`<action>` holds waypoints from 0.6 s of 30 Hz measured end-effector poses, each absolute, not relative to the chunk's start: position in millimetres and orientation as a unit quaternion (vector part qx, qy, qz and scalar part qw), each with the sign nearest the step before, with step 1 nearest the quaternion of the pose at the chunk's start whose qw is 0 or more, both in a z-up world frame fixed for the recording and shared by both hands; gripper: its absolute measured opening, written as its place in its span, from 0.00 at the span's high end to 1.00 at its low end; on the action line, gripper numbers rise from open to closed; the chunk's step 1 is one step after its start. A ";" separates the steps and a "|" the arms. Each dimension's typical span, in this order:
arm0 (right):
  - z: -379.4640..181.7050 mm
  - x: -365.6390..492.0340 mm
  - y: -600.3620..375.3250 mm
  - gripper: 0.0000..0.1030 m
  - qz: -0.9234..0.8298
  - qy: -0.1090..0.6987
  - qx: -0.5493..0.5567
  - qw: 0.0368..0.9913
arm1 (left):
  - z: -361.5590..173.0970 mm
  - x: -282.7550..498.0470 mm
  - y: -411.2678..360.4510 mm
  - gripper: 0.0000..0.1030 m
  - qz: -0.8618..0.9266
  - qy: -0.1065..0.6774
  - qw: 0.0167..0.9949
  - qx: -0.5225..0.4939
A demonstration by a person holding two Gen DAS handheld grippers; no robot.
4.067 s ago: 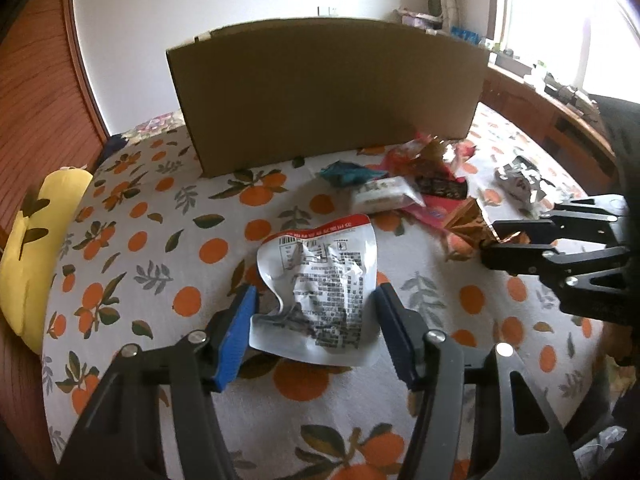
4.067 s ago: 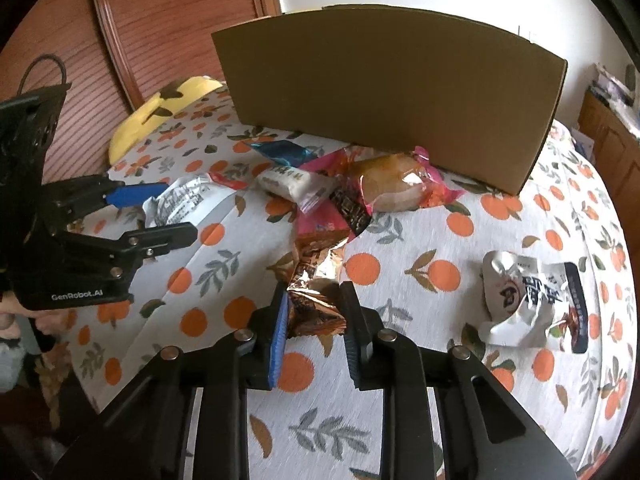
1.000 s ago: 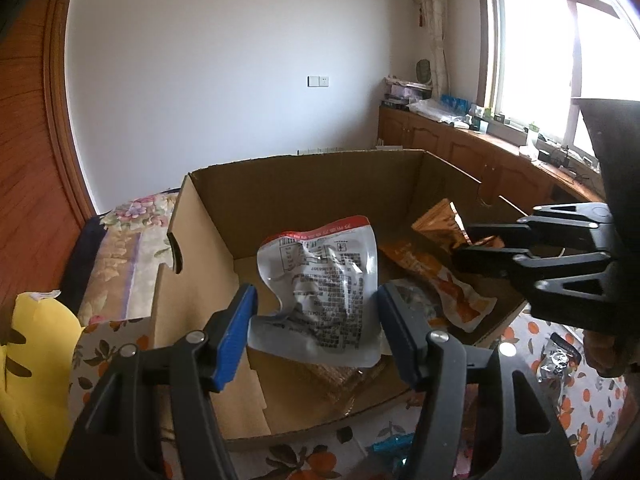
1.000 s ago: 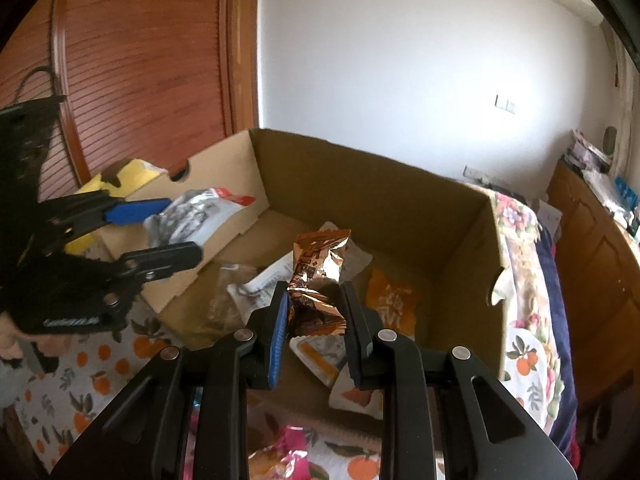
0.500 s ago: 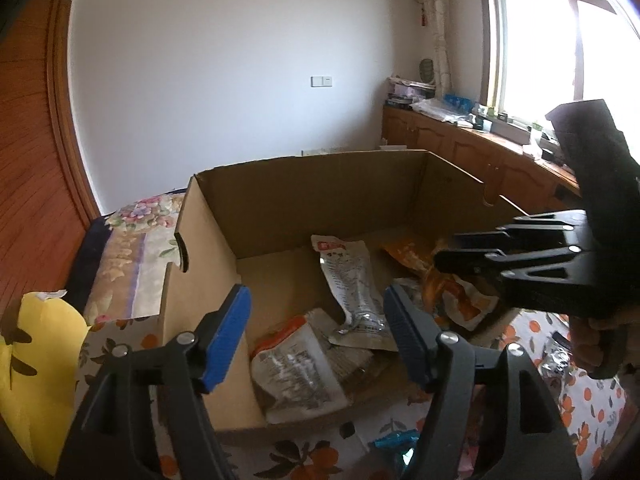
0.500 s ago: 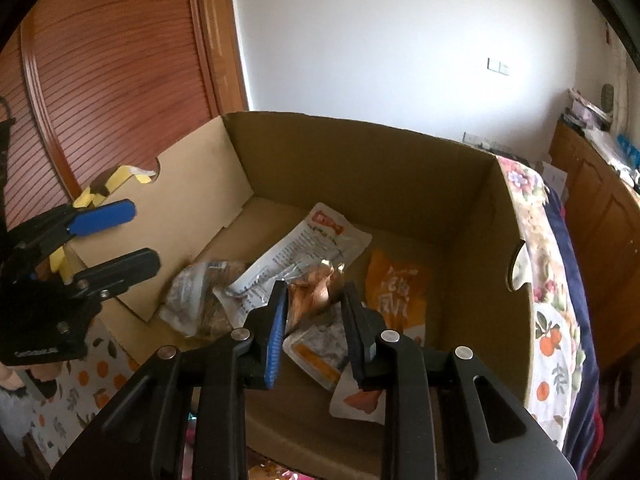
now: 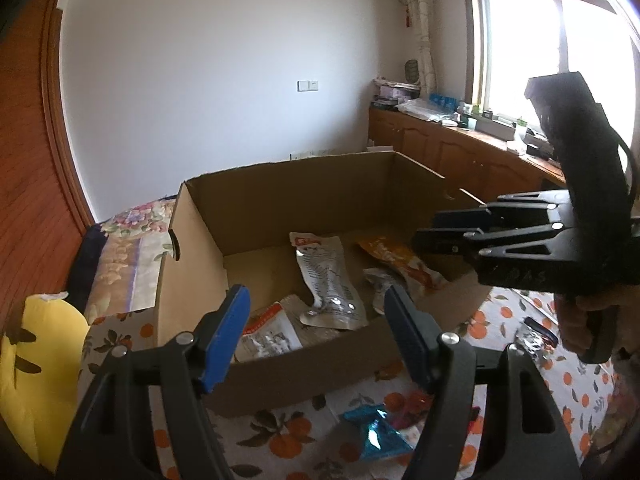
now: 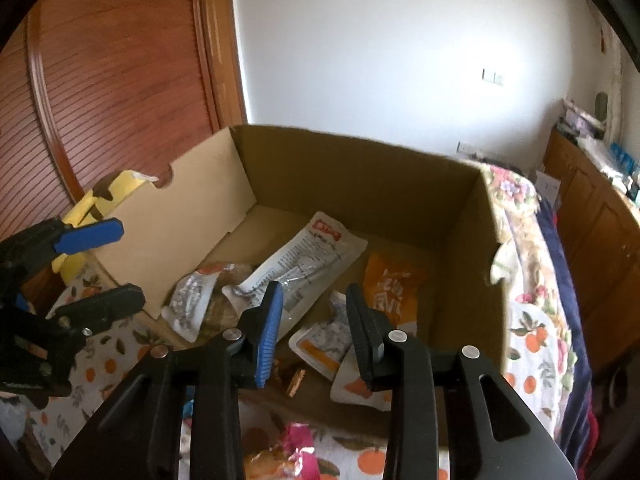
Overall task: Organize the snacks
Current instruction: 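Move both tools back to the pile toward the sausage pack and duck-neck pouch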
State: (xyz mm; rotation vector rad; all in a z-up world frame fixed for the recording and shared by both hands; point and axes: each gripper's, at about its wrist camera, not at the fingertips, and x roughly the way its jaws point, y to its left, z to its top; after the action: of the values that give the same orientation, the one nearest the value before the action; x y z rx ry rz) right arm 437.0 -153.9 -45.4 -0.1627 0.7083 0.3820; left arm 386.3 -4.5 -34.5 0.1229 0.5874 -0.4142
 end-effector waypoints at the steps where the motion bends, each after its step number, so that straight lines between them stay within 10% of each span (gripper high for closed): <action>1: -43.0 432.7 -154.8 0.68 0.186 0.342 -0.080 0.918 | -31.7 381.2 -6.6 0.32 -0.203 0.284 0.935 0.065; 18: -53.3 324.4 -225.3 0.46 0.149 0.340 -0.062 0.927 | -38.9 311.6 -35.3 0.32 -0.232 0.297 0.923 0.081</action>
State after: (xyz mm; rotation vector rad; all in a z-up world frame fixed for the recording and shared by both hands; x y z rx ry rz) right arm 324.4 -225.3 -53.3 -0.1264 0.6966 0.3049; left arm 311.6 -35.3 -38.9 0.1672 0.6096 -0.4762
